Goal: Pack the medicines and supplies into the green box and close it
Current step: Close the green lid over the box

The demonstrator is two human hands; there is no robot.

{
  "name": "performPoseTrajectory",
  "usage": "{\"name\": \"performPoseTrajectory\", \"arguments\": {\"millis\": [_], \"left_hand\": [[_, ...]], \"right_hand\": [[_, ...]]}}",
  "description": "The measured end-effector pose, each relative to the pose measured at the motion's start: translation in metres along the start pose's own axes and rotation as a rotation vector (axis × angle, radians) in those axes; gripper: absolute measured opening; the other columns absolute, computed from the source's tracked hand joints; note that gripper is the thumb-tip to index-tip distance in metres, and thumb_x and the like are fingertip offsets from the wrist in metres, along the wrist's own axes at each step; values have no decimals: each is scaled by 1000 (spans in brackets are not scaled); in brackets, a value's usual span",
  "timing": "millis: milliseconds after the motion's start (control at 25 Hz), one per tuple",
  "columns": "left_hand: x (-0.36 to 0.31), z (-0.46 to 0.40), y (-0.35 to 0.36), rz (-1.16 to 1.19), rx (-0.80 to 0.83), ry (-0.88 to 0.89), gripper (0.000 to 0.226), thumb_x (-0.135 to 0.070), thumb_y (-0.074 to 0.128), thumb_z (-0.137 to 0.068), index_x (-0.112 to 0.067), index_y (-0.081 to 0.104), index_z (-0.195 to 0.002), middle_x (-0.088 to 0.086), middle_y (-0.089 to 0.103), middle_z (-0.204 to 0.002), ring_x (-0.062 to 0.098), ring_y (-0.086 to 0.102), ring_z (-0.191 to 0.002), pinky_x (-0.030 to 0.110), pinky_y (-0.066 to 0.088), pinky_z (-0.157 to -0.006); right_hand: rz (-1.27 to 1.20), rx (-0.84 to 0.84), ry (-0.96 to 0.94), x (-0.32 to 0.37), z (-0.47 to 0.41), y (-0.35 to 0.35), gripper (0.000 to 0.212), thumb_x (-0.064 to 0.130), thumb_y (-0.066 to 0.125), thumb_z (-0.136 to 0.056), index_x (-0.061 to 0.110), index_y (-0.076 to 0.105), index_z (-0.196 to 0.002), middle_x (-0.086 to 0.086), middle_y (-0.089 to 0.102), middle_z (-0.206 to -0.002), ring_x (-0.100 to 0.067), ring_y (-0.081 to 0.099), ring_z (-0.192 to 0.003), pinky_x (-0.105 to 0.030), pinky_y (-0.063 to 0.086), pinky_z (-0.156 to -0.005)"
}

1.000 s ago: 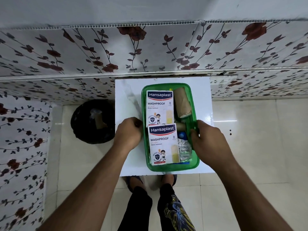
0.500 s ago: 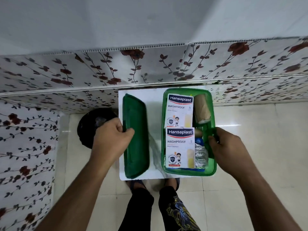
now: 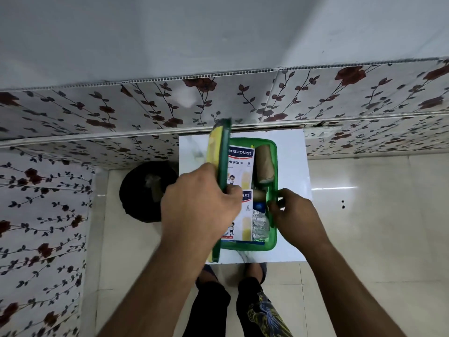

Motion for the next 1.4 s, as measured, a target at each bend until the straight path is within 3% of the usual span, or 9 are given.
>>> {"name": "performPoseTrajectory", "arguments": {"millis": [320,480,600,680,760,880,1200,1320,1400], "left_hand": [[-42,2,57,-256,-63,244,44,-52,76,-64,-15,57,-76,1,53,-46,21,33,-34,19,3,-44],[-27,0,55,-106,-66,229,40,-52,57,-84,-13,62,-95,5,67,-65,26,61,-50,24,30,-43],[20,-21,52,220,-108,4,42,-43,52,-93,-19,56,-127,4,69,-114,22,68,-94,33,52,-73],[46,-31,61,546,130,-248,48,-41,52,-95,-30,43,-141,-5,56,-138,19,56,-121,34,45,-90],[54,-32,73,806,346,-357,38,-39,49,-98,-42,47,-136,-17,62,-128,15,59,-118,35,48,-90],[54,-31,77,882,353,-333,32,-35,49,-99,-48,52,-127,-23,68,-112,7,64,-107,41,52,-93],[44,-24,83,827,421,-254,52,-38,49,-98,-46,30,-145,-19,60,-131,8,60,-114,35,49,-95],[43,-25,76,816,370,-254,54,-44,55,-93,-43,34,-143,-16,57,-134,6,60,-114,28,49,-88],[42,-42,75,845,288,-261,58,-49,55,-91,-40,34,-145,-10,48,-147,11,52,-127,35,44,-101]], "right_hand": [[-273,-41,77,-22,2,-20,18,29,56,-95,27,67,-110,4,74,-96,-10,71,-72,-31,54,-75],[-360,-102,107,-18,7,-26,21,16,53,-94,29,68,-101,3,73,-91,-3,67,-64,-10,45,-55],[-369,-208,83,-1,15,-29,16,19,59,-92,30,71,-92,11,71,-82,-11,67,-65,-28,56,-62],[-310,-171,22,17,21,-24,12,28,63,-91,28,72,-98,17,71,-83,-6,65,-65,-31,57,-67],[-170,-114,-33,33,24,-17,22,37,63,-91,25,68,-108,16,71,-91,-7,65,-73,-28,53,-68],[-76,-136,-16,43,22,-18,32,43,62,-90,27,60,-117,12,71,-100,-13,65,-81,-30,53,-70],[167,-158,-9,26,23,-19,48,43,59,-91,33,47,-136,9,61,-109,-14,64,-92,-32,52,-71],[-114,-115,14,25,12,-21,47,33,60,-93,32,47,-138,8,59,-120,-11,59,-106,-29,49,-78],[-442,-153,69,30,-12,-21,41,32,54,-98,28,50,-139,7,61,-124,-8,57,-109,-21,46,-78]]}}
Point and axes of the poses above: each hand's wrist, its own z-axis away from the middle knuckle, its own y-axis out of the palm, x = y × z, the point moved 1 cm from there along -z, towards the middle knuckle
